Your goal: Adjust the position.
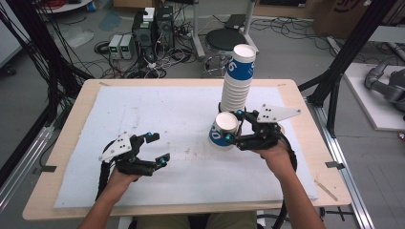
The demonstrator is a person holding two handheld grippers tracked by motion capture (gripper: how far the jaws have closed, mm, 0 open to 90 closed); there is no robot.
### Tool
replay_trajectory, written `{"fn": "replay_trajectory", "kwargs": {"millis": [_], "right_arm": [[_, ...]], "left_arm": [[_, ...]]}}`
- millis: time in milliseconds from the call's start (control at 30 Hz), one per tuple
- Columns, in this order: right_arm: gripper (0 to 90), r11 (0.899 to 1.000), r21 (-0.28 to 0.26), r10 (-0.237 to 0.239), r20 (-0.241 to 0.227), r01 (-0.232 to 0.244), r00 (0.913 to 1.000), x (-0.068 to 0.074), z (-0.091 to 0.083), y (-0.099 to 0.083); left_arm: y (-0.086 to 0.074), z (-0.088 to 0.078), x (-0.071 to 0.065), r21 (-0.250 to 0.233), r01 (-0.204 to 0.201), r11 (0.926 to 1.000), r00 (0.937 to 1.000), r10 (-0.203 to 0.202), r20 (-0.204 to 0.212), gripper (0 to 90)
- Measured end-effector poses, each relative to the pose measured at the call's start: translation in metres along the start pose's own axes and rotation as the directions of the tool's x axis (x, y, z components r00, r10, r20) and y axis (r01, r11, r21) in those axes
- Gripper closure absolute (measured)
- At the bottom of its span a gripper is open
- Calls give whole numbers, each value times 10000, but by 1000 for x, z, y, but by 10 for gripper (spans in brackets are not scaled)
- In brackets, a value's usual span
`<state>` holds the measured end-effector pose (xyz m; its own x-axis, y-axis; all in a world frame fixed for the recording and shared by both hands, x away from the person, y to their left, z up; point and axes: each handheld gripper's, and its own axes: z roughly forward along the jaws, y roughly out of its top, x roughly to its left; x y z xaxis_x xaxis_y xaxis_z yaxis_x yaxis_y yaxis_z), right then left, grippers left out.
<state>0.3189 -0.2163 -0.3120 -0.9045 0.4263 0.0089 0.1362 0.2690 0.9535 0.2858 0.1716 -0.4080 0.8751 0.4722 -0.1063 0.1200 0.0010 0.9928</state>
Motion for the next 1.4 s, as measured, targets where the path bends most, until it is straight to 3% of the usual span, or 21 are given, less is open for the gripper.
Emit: {"fn": "replay_trajectory", "kwargs": {"millis": [200,367,600,933,1133,1400], "right_arm": [[309,9999,30,-123,-436,124,9990,7,17,2],[309,9997,162,-180,-779,193,9968,12,33,3],[309,9996,184,-170,-1217,193,9924,21,47,3],[308,9998,116,-112,-1391,130,9902,25,53,4],[308,10000,17,-92,-1458,96,9893,27,56,5],[309,9999,-138,24,-1667,-48,9860,30,58,5]], "left_arm": [[4,7,-6,-19,-166,9999,9991,167,397,156],[6,12,-9,-84,-225,9997,9986,228,468,153],[11,28,-13,-161,-433,9989,9956,445,829,137],[14,49,-19,-126,-697,9975,9926,706,991,130],[13,59,-23,-90,-901,9959,9926,905,813,130],[9,69,-26,22,-781,9969,9929,776,899,130]]}}
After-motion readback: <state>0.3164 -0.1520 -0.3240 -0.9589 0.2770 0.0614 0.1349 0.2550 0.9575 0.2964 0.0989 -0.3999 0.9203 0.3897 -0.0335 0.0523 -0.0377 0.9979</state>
